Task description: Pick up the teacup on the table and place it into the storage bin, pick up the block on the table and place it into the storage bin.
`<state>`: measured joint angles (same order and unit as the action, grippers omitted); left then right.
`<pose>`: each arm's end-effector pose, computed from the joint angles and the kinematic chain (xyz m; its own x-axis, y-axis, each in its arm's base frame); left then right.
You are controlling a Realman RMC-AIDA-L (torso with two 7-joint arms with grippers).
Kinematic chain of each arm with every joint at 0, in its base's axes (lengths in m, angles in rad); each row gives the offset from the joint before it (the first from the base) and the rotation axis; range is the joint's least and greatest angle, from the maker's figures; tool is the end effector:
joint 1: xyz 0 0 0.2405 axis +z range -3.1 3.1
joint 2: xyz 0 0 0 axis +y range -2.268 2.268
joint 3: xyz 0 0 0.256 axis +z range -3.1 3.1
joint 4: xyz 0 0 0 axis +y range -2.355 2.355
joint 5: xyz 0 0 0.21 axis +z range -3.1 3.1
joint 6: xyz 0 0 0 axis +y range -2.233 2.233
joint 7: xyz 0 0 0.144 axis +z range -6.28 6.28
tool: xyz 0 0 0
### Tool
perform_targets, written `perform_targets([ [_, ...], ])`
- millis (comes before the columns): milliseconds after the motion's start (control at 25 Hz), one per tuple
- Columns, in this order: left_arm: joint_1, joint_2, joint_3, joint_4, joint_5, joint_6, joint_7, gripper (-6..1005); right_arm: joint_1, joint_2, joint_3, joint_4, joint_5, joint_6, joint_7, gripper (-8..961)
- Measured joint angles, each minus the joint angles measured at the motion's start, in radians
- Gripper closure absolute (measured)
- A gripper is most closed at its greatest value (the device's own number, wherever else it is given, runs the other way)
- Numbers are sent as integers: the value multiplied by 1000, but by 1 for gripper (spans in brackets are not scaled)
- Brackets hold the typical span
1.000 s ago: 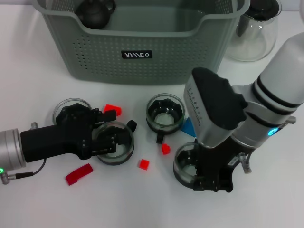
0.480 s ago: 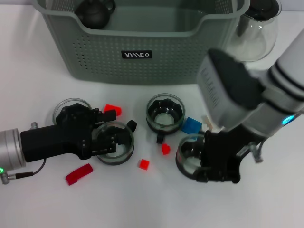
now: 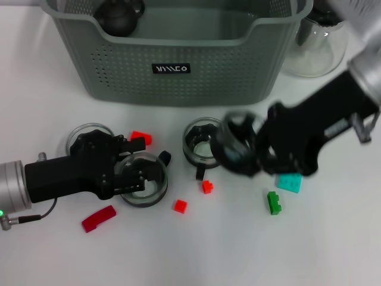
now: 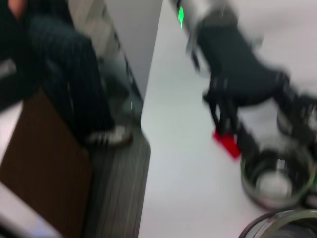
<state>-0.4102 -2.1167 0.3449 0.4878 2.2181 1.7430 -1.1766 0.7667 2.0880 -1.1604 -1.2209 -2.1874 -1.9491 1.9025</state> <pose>-0.3032 0.2522 -0.0219 0.6583 0.4187 0.6256 0.5523 -0.8333 -0.0236 0.1139 0.3240 0.0063 0.9962 -0.0659 0.0573 -0.0767 -0.9742 0.2125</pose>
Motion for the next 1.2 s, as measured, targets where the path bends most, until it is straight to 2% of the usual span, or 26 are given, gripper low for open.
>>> perform_targets([
  [160,-5,3,0,0,0,0,0,240,49,-1,120,-10,84,-4,14,893],
  [200,-7,4,0,0,0,0,0,240,69,-2,150,-6,109,-2,23,892],
  [240,-8,4,0,0,0,0,0,240,120,-7,208,7,147,13,52,892],
  [280,-8,4,0,1,0,1,0,241,120,-7,208,7,147,13,52,892],
  [440,-11,5,0,3,0,2,0,241,212,-19,310,18,170,88,139,892],
  [520,-11,6,0,4,0,3,0,242,249,-43,329,25,168,154,202,892],
  [680,-11,6,0,4,0,4,0,243,307,-105,312,87,118,300,301,892],
  [760,-10,6,0,4,0,4,0,243,329,-115,303,128,70,368,312,892],
  [1000,-14,6,0,2,0,-3,0,244,405,-104,208,364,-123,662,302,896],
  [1200,-17,6,1,0,0,-8,0,245,464,-65,105,549,-226,901,300,895],
])
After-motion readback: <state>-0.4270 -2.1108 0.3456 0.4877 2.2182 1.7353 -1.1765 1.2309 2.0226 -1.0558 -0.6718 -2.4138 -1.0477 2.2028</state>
